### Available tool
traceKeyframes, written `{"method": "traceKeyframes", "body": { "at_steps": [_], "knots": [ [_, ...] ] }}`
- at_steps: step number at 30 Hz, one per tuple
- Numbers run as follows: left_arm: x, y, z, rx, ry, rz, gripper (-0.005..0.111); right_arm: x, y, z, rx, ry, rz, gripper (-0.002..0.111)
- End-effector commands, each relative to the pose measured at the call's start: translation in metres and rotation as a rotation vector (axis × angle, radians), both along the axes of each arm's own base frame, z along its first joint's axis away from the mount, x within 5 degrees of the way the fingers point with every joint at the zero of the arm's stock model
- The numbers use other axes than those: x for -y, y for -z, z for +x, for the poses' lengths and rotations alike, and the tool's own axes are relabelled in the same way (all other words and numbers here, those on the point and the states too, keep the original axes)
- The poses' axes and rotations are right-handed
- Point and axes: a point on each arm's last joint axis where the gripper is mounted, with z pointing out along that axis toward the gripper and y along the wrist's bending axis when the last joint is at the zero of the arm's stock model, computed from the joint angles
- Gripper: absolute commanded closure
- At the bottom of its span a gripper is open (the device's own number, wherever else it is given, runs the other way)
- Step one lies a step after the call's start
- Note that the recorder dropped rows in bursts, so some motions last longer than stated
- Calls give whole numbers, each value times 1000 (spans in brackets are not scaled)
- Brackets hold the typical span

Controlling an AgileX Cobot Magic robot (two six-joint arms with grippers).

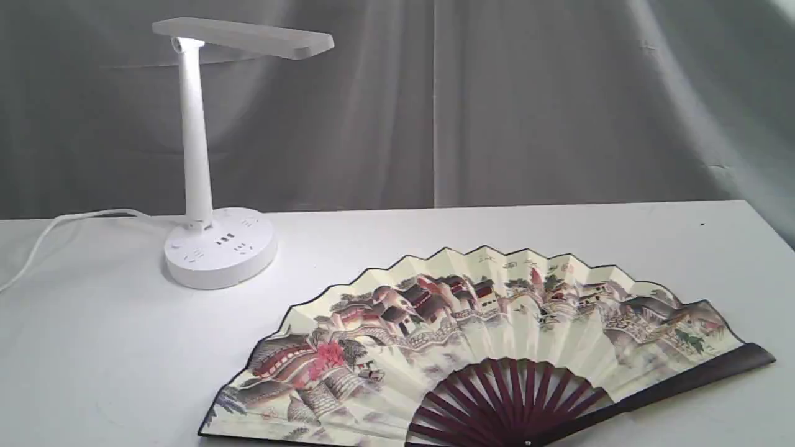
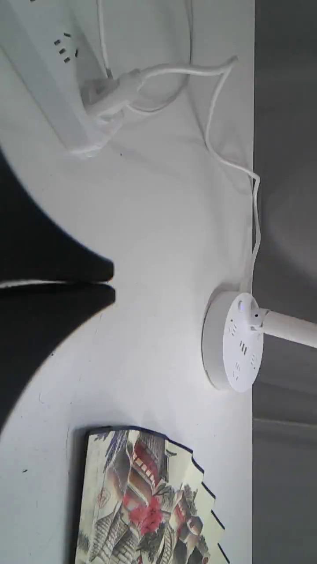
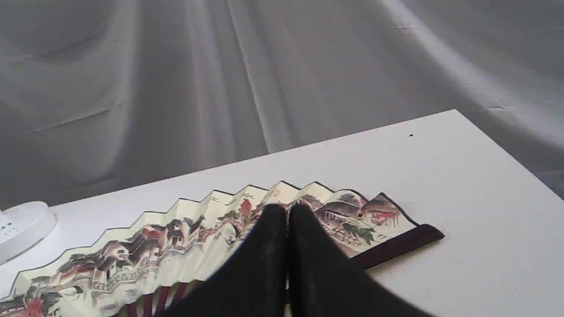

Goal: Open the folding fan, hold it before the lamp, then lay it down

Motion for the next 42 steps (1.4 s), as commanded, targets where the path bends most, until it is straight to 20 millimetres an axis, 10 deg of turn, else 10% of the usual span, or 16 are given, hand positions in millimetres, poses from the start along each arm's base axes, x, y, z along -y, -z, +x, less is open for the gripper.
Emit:
{"method": "traceKeyframes", "body": {
  "at_steps": [1, 22, 42],
  "knots": [
    [0, 0, 0, 13, -1, -1, 107, 0, 0, 0, 11, 5, -2, 108],
    [0, 0, 0, 13, -1, -1, 107, -1, 11, -1, -105, -64, -514, 108],
    [0, 0, 0, 13, -1, -1, 107, -5, 17, -3, -168, -105, -367, 108]
  ]
}}
